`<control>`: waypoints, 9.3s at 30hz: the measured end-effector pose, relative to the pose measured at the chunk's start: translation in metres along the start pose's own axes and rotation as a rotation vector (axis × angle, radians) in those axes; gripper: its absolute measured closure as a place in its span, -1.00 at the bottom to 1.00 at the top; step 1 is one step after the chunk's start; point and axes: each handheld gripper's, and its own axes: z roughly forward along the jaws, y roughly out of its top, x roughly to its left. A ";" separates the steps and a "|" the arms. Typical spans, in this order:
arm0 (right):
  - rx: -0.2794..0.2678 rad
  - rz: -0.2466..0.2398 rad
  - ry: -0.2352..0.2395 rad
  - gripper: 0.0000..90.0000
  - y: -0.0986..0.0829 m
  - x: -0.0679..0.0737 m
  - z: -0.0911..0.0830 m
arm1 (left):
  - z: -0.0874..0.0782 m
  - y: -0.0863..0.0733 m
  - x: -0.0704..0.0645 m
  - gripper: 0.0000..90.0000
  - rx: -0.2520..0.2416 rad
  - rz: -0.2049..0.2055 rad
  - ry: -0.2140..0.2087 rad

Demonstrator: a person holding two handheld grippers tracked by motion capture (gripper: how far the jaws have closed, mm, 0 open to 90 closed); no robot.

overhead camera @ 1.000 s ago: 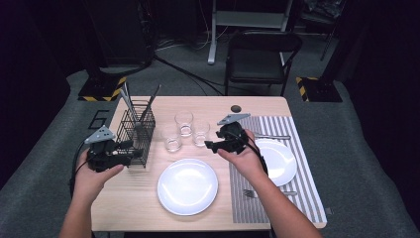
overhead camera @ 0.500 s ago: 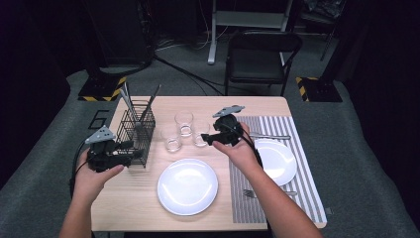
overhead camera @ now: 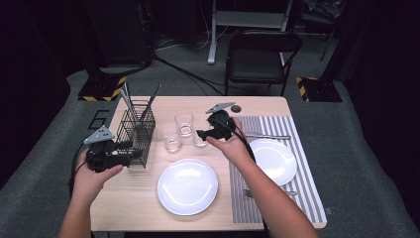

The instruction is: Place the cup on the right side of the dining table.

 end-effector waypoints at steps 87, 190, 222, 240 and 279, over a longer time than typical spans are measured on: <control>0.173 0.179 -0.107 -0.77 0.003 -0.026 0.118 | -0.010 -0.009 0.014 -0.08 -0.020 -0.043 -0.005; 0.142 0.245 -0.198 -0.61 -0.026 -0.074 0.018 | 0.006 -0.004 0.006 -0.08 0.013 -0.013 -0.019; 0.167 0.289 -0.239 -0.61 -0.053 -0.090 0.023 | 0.009 -0.005 0.007 -0.08 0.017 -0.011 -0.012; 0.184 0.301 -0.250 -0.61 -0.062 -0.094 0.027 | 0.009 -0.005 0.007 -0.08 0.022 -0.015 -0.017; 0.165 0.330 -0.268 -0.78 -0.068 -0.093 0.028 | 0.014 -0.006 0.007 -0.08 0.027 -0.019 -0.018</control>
